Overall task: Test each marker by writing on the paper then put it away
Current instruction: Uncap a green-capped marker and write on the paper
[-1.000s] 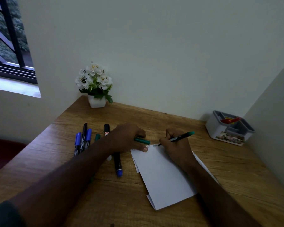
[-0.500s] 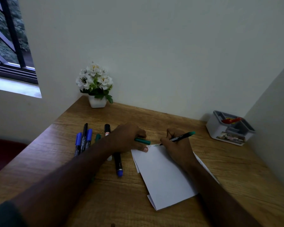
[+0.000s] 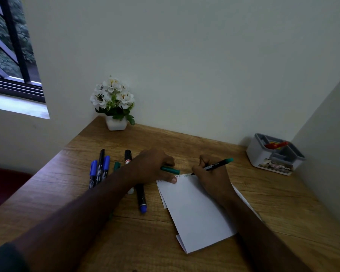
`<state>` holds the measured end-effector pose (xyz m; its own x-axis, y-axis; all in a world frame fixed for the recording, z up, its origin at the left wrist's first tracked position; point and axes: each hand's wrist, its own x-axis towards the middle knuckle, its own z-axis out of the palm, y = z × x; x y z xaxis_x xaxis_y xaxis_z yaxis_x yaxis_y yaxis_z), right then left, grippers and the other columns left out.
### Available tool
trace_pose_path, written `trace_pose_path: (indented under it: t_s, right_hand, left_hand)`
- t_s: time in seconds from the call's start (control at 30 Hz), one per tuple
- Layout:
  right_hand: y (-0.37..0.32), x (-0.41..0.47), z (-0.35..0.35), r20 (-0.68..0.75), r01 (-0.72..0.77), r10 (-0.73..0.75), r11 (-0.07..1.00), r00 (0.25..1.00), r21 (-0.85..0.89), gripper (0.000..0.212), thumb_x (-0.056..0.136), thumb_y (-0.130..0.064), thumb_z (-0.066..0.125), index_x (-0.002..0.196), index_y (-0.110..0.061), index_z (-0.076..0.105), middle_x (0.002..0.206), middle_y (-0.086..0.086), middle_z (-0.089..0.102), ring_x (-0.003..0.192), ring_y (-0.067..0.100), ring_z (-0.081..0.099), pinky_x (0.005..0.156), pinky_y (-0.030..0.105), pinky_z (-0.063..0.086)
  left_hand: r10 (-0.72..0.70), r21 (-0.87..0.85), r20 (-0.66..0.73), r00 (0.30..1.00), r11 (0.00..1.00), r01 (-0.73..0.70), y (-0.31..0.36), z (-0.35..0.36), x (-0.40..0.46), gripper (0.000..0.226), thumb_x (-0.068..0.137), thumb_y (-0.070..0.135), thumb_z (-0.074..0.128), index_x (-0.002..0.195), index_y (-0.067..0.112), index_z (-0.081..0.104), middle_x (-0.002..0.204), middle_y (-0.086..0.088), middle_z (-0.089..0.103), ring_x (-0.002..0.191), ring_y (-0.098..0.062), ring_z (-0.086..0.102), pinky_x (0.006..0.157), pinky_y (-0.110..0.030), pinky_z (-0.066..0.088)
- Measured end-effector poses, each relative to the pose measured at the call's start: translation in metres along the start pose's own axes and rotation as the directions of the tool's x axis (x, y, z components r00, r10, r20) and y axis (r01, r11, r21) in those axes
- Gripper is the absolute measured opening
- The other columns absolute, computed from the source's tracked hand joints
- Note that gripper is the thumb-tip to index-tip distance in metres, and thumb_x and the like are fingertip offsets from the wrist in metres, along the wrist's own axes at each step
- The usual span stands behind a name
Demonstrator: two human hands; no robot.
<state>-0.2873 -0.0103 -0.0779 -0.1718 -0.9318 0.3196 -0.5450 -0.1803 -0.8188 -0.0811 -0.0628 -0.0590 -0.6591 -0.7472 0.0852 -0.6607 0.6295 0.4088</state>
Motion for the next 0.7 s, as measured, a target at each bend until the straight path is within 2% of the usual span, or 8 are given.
trace_pose_path:
  t_s: [0.17, 0.27, 0.4, 0.47, 0.5, 0.57, 0.6, 0.7]
  right_hand:
    - [-0.002, 0.0, -0.001, -0.03, -0.03, 0.03, 1.0, 0.999, 0.009, 0.027, 0.076, 0.001, 0.065, 0.062, 0.002, 0.041, 0.056, 0.007, 0.045, 0.052, 0.013, 0.039, 0.047, 0.023, 0.032]
    - [-0.003, 0.0, -0.001, -0.012, -0.04, 0.04, 0.999, 0.999, 0.01, 0.028, 0.077, -0.001, 0.065, 0.064, 0.004, 0.04, 0.058, 0.009, 0.045, 0.054, 0.015, 0.039, 0.049, 0.029, 0.032]
    - [-0.003, 0.0, 0.0, 0.007, -0.049, 0.049, 0.999, 0.999, -0.006, 0.03, 0.078, -0.001, 0.064, 0.061, -0.005, 0.04, 0.057, 0.006, 0.041, 0.055, 0.016, 0.038, 0.053, 0.036, 0.033]
    - [-0.007, -0.002, -0.002, -0.005, -0.071, 0.071, 0.997, 0.997, 0.026, 0.029, 0.078, 0.001, 0.063, 0.061, -0.004, 0.04, 0.057, 0.009, 0.039, 0.053, 0.023, 0.043, 0.055, 0.039, 0.038]
    - [-0.009, -0.002, -0.003, -0.016, -0.075, 0.076, 0.995, 0.997, 0.06, 0.028, 0.079, 0.003, 0.061, 0.062, -0.001, 0.039, 0.059, 0.011, 0.039, 0.051, 0.02, 0.047, 0.054, 0.038, 0.039]
    - [-0.012, -0.004, -0.007, -0.043, -0.08, 0.087, 0.987, 0.995, 0.142, 0.026, 0.081, 0.006, 0.058, 0.064, 0.003, 0.039, 0.063, 0.011, 0.039, 0.047, 0.006, 0.045, 0.05, 0.022, 0.039]
    - [-0.012, -0.004, -0.009, -0.052, -0.084, 0.094, 0.981, 0.994, 0.175, 0.024, 0.082, 0.005, 0.057, 0.065, 0.004, 0.039, 0.065, 0.01, 0.04, 0.051, 0.005, 0.044, 0.052, 0.016, 0.039]
    - [-0.013, -0.005, -0.012, -0.059, -0.062, 0.076, 0.975, 0.995, 0.215, 0.018, 0.081, 0.003, 0.056, 0.067, 0.002, 0.045, 0.065, 0.008, 0.046, 0.06, 0.011, 0.044, 0.057, 0.014, 0.041]
  left_hand:
    - [0.0, -0.002, 0.011, 1.0, 1.0, 0.0, 0.0, -0.001, 0.0, 0.056, 0.079, 0.054, 0.069, 0.124, 0.021, 0.062, 0.119, 0.003, 0.066, 0.105, -0.011, 0.059, 0.091, -0.038, 0.05]
    - [0.006, -0.001, 0.008, 1.0, 1.0, -0.006, 0.001, -0.001, 0.0, 0.055, 0.08, 0.053, 0.069, 0.123, 0.021, 0.062, 0.119, 0.002, 0.066, 0.106, -0.012, 0.058, 0.092, -0.039, 0.049]
    - [0.002, -0.01, 0.0, 1.0, 1.0, -0.002, 0.001, 0.0, 0.0, 0.056, 0.079, 0.052, 0.07, 0.125, 0.021, 0.062, 0.121, 0.002, 0.065, 0.109, -0.012, 0.058, 0.094, -0.04, 0.049]
    - [0.007, 0.0, -0.001, 1.0, 1.0, -0.007, 0.001, -0.001, 0.0, 0.056, 0.079, 0.053, 0.069, 0.125, 0.021, 0.061, 0.122, 0.002, 0.065, 0.109, -0.012, 0.058, 0.094, -0.041, 0.049]
    - [0.009, 0.001, 0.001, 1.0, 1.0, -0.009, 0.001, -0.001, -0.001, 0.056, 0.079, 0.053, 0.069, 0.125, 0.021, 0.062, 0.121, 0.001, 0.065, 0.109, -0.013, 0.058, 0.094, -0.041, 0.048]
    - [0.012, -0.025, 0.007, 1.0, 1.0, -0.012, -0.001, -0.003, -0.001, 0.055, 0.08, 0.052, 0.069, 0.123, 0.019, 0.063, 0.119, 0.001, 0.066, 0.108, -0.014, 0.059, 0.093, -0.043, 0.049]
    - [0.02, -0.043, 0.005, 1.0, 0.999, -0.019, -0.001, -0.004, -0.002, 0.051, 0.081, 0.05, 0.069, 0.122, 0.019, 0.064, 0.118, 0.001, 0.067, 0.107, -0.014, 0.059, 0.092, -0.043, 0.05]
    - [0.043, -0.056, -0.017, 0.999, 0.997, -0.043, -0.003, -0.004, -0.001, 0.037, 0.087, 0.037, 0.067, 0.118, 0.017, 0.068, 0.126, 0.001, 0.065, 0.114, -0.013, 0.058, 0.096, -0.041, 0.049]
